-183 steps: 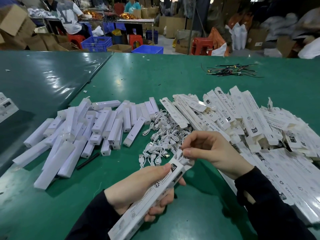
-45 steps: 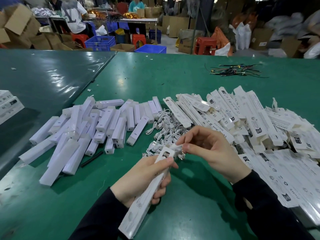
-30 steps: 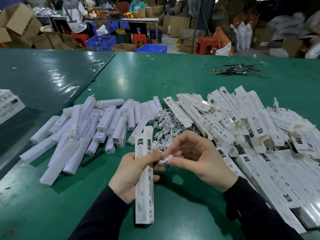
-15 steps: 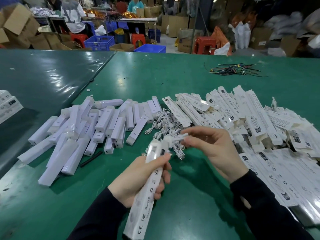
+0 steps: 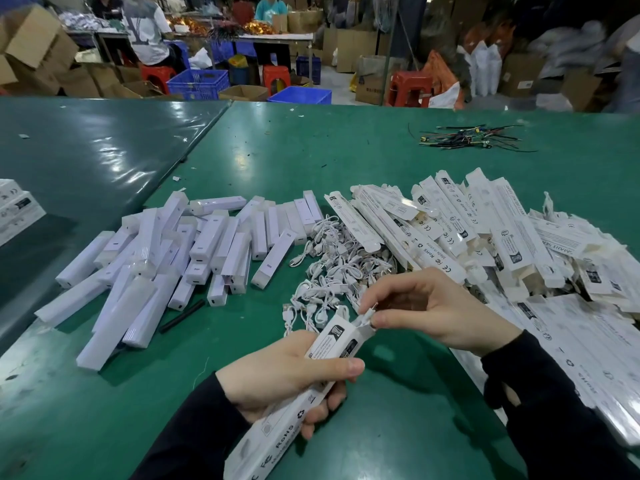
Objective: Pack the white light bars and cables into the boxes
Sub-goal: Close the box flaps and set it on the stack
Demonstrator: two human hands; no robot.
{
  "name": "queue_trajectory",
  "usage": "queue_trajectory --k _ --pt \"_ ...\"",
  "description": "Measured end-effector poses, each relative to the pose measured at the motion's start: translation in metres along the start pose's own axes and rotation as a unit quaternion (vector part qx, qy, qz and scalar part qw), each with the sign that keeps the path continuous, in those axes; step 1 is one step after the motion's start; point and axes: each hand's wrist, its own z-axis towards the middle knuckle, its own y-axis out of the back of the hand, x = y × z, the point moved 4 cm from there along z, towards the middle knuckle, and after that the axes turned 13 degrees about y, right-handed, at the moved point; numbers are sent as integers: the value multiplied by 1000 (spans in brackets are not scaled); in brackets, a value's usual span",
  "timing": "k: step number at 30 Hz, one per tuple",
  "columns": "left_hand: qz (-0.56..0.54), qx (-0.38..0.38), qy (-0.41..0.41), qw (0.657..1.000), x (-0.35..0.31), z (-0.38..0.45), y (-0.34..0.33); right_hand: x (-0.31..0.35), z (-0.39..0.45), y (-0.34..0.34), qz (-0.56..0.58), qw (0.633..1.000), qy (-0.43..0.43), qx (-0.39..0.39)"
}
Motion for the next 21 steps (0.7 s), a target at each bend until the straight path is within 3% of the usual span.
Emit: queue_trajectory --k 5,10,13,21 --pt "7 31 -8 999 0 -2 -3 0 1 -3 53 998 -14 6" --pt "0 36 -17 999 1 -2 1 -8 4 -7 94 994 -33 -51" --pt "21 48 -18 998 2 -1 -1 -10 4 -12 109 993 -46 -27" --pt "-73 -31 -7 997 3 6 6 -10 7 -21 -7 998 -59 -36"
